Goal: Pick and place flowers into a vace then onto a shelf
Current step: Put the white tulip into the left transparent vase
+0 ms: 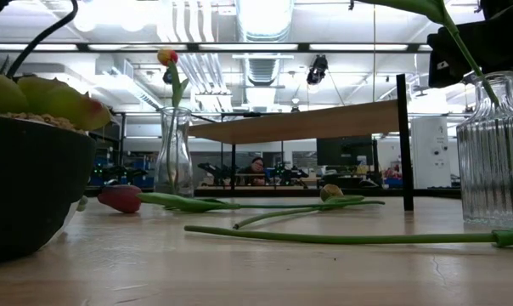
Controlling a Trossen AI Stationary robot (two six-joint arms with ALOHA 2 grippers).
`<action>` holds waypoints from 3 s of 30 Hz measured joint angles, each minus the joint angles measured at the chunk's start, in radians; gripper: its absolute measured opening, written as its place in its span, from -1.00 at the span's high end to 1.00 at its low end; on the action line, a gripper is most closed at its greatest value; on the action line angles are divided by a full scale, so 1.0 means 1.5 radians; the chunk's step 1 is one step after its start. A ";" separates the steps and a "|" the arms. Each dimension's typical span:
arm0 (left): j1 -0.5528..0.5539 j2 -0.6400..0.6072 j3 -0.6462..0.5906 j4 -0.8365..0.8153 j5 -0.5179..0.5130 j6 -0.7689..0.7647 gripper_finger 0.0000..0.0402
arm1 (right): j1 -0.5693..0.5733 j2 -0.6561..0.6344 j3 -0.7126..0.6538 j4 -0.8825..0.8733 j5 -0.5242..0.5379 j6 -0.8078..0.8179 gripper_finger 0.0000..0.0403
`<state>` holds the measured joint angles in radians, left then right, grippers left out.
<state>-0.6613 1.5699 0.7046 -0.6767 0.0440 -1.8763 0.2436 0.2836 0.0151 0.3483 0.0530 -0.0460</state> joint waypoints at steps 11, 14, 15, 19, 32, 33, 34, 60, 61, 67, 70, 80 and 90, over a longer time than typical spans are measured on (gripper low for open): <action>-0.001 -0.044 -0.018 -0.003 0.007 0.001 0.44 | 0.000 0.000 0.000 0.000 0.000 0.000 0.69; -0.001 -0.044 -0.019 -0.007 0.007 0.004 0.59 | 0.000 0.000 0.000 0.000 0.000 0.000 0.69; -0.001 -0.044 -0.019 -0.008 0.007 0.009 0.64 | 0.000 0.000 0.000 0.000 0.000 0.000 0.69; -0.001 -0.044 -0.020 -0.005 0.008 0.040 0.85 | 0.000 0.000 0.000 0.000 0.000 0.000 0.69; -0.001 -0.124 0.062 -0.167 -0.028 0.131 0.98 | 0.000 0.000 0.000 0.001 0.000 0.000 0.69; -0.001 -0.133 0.065 -0.189 -0.037 0.131 0.98 | 0.000 0.000 0.000 0.001 0.000 0.000 0.69; -0.001 -0.144 0.068 -0.197 -0.045 0.132 0.98 | 0.000 0.000 0.000 0.001 0.000 0.000 0.69; 0.000 -0.384 0.072 0.197 -0.538 0.905 0.98 | 0.000 0.000 0.000 0.002 0.000 0.000 0.69; 0.000 -0.385 0.068 0.240 -0.543 0.962 0.98 | 0.000 0.000 0.000 0.001 0.000 0.000 0.69; 0.027 -0.385 0.047 0.464 -0.542 1.225 0.98 | 0.000 -0.001 0.000 0.003 0.000 0.001 0.69; 0.070 -0.384 0.045 0.510 -0.542 1.285 0.98 | 0.000 -0.001 0.000 0.005 0.000 0.000 0.69; 0.180 -0.395 0.045 0.519 -0.535 1.329 0.98 | 0.000 -0.001 0.000 0.005 0.000 0.000 0.69; 0.230 -0.396 0.017 0.526 -0.535 1.325 0.98 | 0.000 -0.001 0.000 0.005 0.000 0.000 0.69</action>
<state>-0.3159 0.9764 0.7304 0.1127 -0.7586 0.1119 0.2440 0.2829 0.0151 0.3565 0.0528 -0.0456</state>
